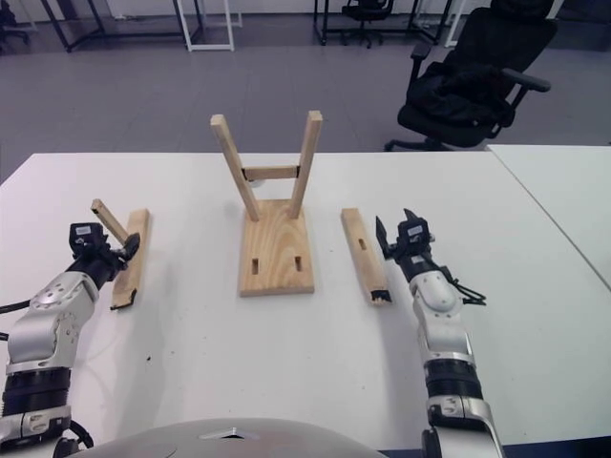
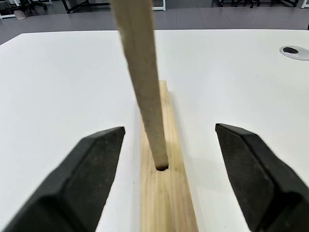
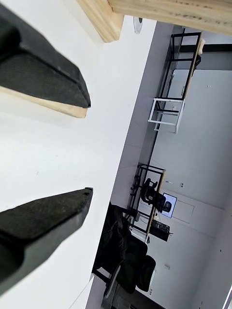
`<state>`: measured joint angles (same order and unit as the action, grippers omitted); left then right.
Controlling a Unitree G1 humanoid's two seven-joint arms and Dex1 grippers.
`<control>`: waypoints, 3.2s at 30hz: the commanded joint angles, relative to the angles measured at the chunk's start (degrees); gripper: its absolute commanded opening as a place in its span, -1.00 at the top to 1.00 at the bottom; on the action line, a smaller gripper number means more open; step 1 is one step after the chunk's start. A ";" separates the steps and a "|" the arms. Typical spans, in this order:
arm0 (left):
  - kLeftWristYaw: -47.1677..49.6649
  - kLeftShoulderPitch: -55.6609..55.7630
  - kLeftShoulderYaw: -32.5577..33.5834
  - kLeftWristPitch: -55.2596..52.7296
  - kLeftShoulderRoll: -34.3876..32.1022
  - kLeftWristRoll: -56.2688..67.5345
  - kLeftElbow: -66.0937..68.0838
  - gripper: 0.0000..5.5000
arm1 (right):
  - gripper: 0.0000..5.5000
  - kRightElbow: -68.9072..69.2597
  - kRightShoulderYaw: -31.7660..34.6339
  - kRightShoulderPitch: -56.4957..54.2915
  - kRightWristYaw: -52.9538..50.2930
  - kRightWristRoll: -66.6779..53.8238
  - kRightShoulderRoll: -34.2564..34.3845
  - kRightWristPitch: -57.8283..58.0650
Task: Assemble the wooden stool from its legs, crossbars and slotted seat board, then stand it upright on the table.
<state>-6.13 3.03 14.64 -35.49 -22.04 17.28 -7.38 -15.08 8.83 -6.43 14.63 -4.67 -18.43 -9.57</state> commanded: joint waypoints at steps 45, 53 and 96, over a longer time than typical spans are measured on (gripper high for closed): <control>-24.40 15.55 -8.57 4.45 -9.24 16.77 -25.27 0.26 | -0.67 31.53 5.10 -31.92 -17.40 -76.94 7.88 56.59; -24.79 13.95 -13.80 5.42 -9.33 13.03 -27.31 0.26 | -0.47 30.25 5.36 -31.88 -26.65 -86.74 7.94 55.12; -11.37 4.73 -8.67 14.64 -1.15 -3.76 -10.35 -0.40 | 0.62 45.33 2.25 3.54 -31.52 -57.30 -0.99 45.18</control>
<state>-18.01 7.05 5.46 -21.00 -23.16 14.50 -18.09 30.79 12.82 -4.29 -15.79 -65.25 -19.02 33.36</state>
